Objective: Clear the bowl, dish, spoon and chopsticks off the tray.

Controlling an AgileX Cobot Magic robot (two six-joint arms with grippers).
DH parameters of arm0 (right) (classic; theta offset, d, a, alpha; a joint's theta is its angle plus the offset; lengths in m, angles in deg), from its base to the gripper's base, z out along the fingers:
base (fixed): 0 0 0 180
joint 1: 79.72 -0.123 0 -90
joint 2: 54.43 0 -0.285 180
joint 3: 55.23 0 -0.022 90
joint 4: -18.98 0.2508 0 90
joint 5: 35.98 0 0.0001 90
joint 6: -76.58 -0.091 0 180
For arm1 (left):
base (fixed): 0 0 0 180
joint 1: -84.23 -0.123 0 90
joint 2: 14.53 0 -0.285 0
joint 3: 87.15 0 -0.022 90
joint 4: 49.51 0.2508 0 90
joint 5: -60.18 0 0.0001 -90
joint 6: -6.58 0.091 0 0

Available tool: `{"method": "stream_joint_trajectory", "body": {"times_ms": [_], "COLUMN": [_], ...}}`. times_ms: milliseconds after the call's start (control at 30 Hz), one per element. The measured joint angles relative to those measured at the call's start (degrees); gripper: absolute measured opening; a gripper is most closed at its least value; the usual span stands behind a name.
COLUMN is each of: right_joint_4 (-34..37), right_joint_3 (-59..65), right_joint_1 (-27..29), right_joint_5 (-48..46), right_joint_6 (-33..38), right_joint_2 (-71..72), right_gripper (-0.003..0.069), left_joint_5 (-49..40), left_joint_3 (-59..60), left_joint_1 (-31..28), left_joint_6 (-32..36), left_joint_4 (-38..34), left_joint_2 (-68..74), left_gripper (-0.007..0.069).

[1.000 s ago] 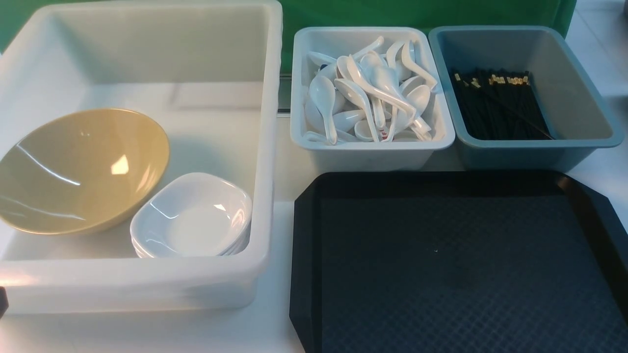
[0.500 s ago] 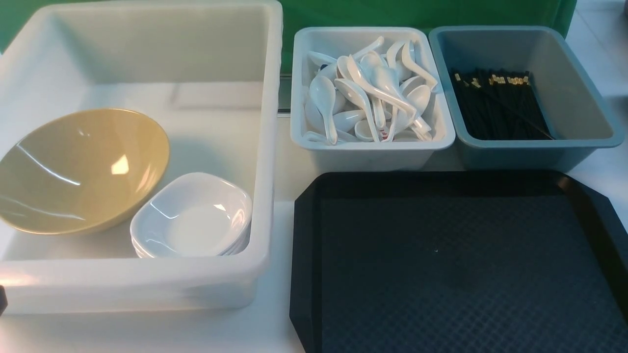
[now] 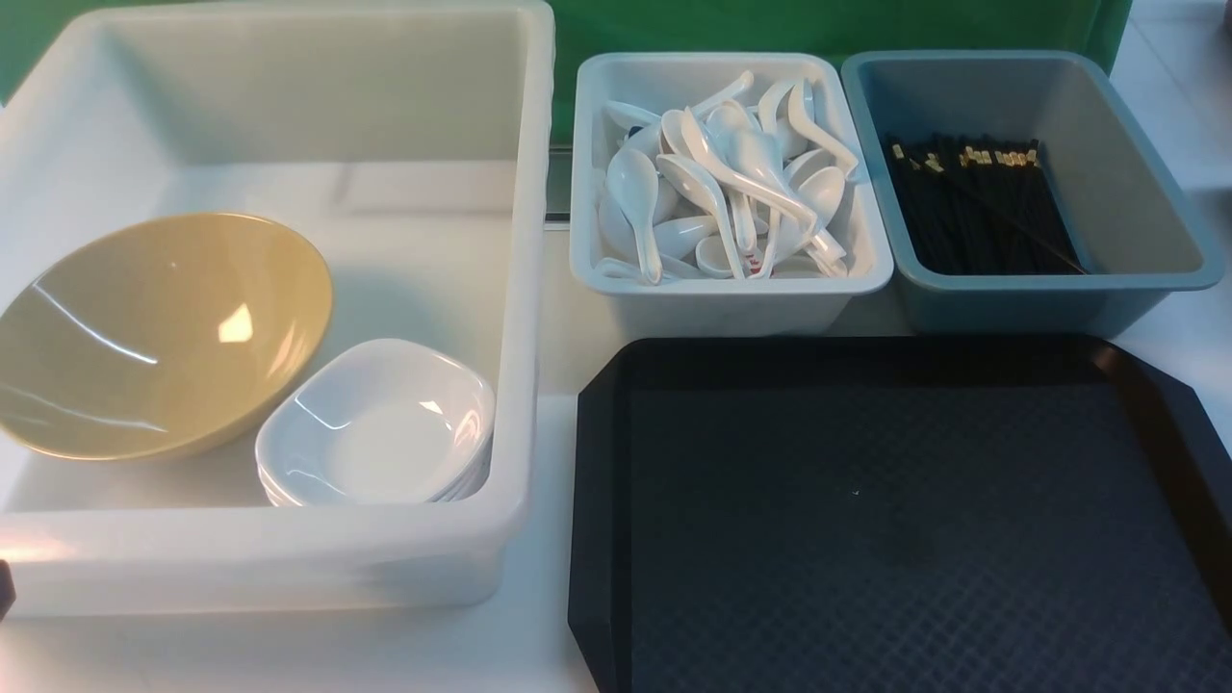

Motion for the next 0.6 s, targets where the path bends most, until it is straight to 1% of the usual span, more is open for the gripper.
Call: {"method": "stream_joint_trajectory", "body": {"times_ms": [433,567,600], "right_joint_4": [0.0,0.0,0.0], "right_joint_3": [0.0,0.0,0.0], "right_joint_1": [0.0,0.0,0.0], "right_joint_5": [0.0,0.0,0.0], "right_joint_6": [0.0,0.0,0.0], "right_joint_2": [0.0,0.0,0.0], "right_gripper": [0.0041,0.0044,0.0045], "left_joint_5": [0.07,3.82,7.01], "left_joint_3": [0.0,2.24,4.13], "left_joint_1": [0.0,0.0,-0.32], "left_joint_6": [0.0,0.0,0.0], "left_joint_4": [0.0,-0.3,-0.3], "left_joint_2": [0.0,-0.04,-0.04], "left_gripper": [-0.0011,-0.0011,-0.0011]}}
